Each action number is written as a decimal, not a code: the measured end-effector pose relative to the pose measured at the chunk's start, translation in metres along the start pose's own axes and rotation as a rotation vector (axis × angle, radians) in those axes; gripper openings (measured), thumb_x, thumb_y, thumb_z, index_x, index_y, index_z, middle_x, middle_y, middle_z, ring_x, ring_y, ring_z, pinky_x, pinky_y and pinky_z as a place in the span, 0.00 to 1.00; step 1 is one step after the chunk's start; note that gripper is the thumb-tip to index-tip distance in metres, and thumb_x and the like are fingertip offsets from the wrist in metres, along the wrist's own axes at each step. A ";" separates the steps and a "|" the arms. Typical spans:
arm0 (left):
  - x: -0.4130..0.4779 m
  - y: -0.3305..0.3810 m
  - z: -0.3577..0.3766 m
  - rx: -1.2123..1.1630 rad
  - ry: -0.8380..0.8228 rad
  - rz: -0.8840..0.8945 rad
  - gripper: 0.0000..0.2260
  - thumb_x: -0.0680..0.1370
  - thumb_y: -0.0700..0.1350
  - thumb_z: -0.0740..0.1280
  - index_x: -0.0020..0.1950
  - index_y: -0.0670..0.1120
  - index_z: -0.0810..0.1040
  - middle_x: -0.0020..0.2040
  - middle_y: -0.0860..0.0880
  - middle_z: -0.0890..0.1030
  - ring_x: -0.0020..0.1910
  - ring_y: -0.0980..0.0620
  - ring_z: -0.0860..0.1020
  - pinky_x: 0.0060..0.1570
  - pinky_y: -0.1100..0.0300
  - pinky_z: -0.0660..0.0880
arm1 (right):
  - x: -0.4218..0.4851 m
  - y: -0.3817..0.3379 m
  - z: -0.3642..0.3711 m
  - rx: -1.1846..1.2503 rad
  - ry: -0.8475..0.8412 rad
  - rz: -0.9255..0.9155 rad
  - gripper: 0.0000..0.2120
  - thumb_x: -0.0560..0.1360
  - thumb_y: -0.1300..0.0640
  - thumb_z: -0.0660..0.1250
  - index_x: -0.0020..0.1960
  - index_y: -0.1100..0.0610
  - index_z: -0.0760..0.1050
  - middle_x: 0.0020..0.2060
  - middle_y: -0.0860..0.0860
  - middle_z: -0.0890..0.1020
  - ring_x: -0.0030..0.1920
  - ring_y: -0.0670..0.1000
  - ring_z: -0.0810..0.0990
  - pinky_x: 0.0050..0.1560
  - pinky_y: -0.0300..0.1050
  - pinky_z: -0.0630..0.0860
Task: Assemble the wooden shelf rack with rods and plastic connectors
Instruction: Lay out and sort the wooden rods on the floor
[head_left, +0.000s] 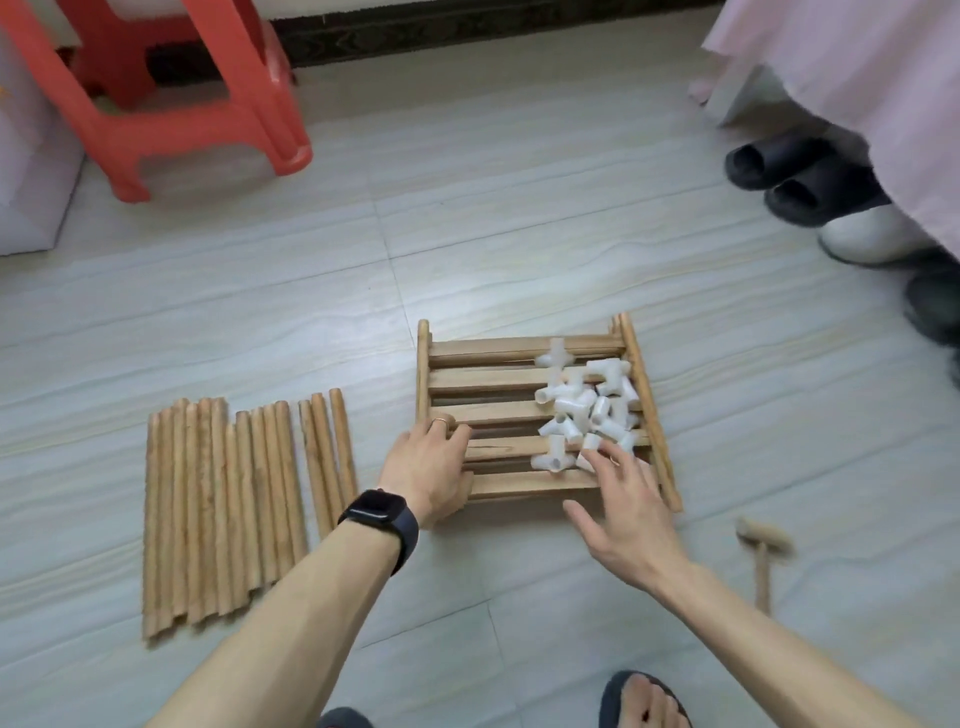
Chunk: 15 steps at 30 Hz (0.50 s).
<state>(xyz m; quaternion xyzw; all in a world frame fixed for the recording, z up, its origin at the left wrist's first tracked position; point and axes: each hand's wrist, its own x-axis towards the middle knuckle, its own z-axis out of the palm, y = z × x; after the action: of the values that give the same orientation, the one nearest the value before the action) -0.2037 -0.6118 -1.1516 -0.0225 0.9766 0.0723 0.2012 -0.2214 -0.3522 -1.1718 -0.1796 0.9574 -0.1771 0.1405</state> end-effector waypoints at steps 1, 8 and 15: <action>0.004 0.009 0.007 -0.004 -0.009 0.006 0.24 0.80 0.52 0.63 0.75 0.49 0.65 0.76 0.44 0.66 0.73 0.43 0.64 0.69 0.48 0.67 | -0.003 0.009 0.001 0.029 0.037 0.058 0.34 0.76 0.43 0.71 0.77 0.53 0.65 0.76 0.56 0.63 0.75 0.60 0.62 0.73 0.56 0.65; 0.036 0.068 0.029 -0.152 0.065 0.093 0.33 0.78 0.59 0.65 0.79 0.53 0.56 0.77 0.47 0.63 0.73 0.44 0.65 0.68 0.47 0.70 | 0.036 0.036 -0.002 0.014 -0.080 0.151 0.39 0.76 0.48 0.68 0.81 0.53 0.55 0.78 0.59 0.57 0.76 0.61 0.59 0.75 0.52 0.59; 0.066 0.094 0.028 -0.223 -0.036 0.037 0.42 0.78 0.48 0.69 0.81 0.57 0.42 0.68 0.42 0.71 0.61 0.41 0.75 0.52 0.47 0.79 | 0.084 0.036 -0.016 0.018 -0.325 0.239 0.54 0.70 0.43 0.74 0.82 0.42 0.40 0.78 0.57 0.47 0.75 0.62 0.65 0.68 0.53 0.70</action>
<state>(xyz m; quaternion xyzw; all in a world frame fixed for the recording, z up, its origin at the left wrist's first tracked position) -0.2606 -0.5157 -1.1905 -0.0256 0.9590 0.1844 0.2136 -0.3123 -0.3498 -1.1887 -0.0897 0.9349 -0.1363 0.3150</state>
